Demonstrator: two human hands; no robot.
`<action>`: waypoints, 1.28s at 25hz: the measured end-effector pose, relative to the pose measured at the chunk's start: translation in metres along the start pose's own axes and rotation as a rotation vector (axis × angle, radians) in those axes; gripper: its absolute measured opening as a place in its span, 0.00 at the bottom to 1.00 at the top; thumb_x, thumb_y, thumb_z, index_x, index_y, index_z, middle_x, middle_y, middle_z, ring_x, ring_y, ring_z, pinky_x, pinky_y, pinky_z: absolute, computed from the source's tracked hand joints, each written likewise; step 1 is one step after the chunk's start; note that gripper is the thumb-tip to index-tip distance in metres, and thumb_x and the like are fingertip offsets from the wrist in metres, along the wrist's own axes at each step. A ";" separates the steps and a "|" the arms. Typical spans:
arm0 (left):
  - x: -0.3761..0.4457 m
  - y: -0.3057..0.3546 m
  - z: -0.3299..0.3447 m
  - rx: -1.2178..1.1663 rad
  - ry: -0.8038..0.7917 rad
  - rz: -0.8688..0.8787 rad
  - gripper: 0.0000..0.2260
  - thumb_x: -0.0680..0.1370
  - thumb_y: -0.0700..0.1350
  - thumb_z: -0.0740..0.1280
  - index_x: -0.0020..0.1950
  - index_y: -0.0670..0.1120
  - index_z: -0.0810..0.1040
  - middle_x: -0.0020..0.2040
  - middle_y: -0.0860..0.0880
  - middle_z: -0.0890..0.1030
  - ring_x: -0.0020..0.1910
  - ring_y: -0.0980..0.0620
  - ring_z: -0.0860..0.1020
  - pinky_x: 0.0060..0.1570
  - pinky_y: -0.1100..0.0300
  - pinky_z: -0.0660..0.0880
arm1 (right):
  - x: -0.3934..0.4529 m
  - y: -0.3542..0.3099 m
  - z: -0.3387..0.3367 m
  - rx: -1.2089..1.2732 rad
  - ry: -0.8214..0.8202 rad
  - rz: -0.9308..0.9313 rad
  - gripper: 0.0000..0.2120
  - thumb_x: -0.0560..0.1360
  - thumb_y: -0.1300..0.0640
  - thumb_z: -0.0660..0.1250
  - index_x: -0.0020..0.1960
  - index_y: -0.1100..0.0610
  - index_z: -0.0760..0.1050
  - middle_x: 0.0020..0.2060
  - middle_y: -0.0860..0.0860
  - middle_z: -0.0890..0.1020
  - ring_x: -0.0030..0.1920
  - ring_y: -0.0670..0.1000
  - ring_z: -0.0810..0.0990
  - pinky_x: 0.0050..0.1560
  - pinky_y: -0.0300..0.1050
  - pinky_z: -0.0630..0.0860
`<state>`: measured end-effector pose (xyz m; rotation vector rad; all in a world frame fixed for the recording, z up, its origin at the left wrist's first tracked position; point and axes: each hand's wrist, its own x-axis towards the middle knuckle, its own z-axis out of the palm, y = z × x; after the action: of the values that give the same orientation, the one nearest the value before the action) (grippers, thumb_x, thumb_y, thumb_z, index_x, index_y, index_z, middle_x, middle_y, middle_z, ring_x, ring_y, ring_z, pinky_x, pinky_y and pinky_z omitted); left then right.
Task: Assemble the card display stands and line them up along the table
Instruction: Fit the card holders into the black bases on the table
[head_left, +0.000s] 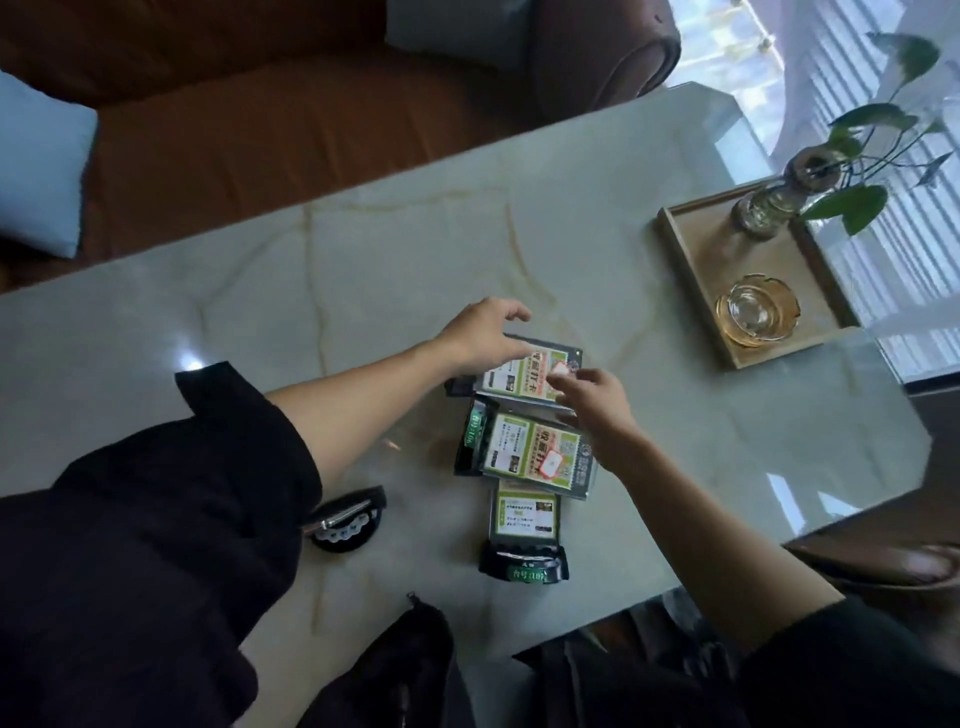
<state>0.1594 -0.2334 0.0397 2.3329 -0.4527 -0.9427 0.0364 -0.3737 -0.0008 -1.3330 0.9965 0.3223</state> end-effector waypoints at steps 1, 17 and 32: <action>0.007 0.001 0.008 0.009 -0.014 -0.012 0.24 0.75 0.48 0.73 0.70 0.49 0.75 0.70 0.47 0.75 0.69 0.47 0.74 0.65 0.56 0.69 | 0.002 0.004 -0.004 0.032 -0.013 0.046 0.06 0.77 0.59 0.70 0.52 0.60 0.77 0.42 0.52 0.85 0.39 0.46 0.85 0.34 0.40 0.79; 0.067 -0.006 0.033 0.285 -0.060 -0.084 0.19 0.77 0.45 0.69 0.68 0.46 0.76 0.65 0.46 0.80 0.62 0.45 0.78 0.64 0.51 0.72 | 0.038 0.018 0.012 0.613 0.044 0.459 0.09 0.78 0.65 0.65 0.57 0.67 0.75 0.51 0.63 0.84 0.51 0.60 0.85 0.52 0.51 0.83; 0.026 -0.047 -0.055 -0.178 0.379 -0.055 0.07 0.79 0.49 0.68 0.49 0.46 0.79 0.46 0.49 0.84 0.44 0.50 0.82 0.43 0.56 0.79 | 0.047 -0.098 0.050 0.040 -0.131 -0.257 0.11 0.77 0.66 0.67 0.50 0.52 0.82 0.43 0.49 0.86 0.44 0.48 0.83 0.48 0.46 0.80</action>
<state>0.2205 -0.1887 0.0290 2.2963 -0.1438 -0.5203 0.1529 -0.3697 0.0240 -1.3682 0.7096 0.1906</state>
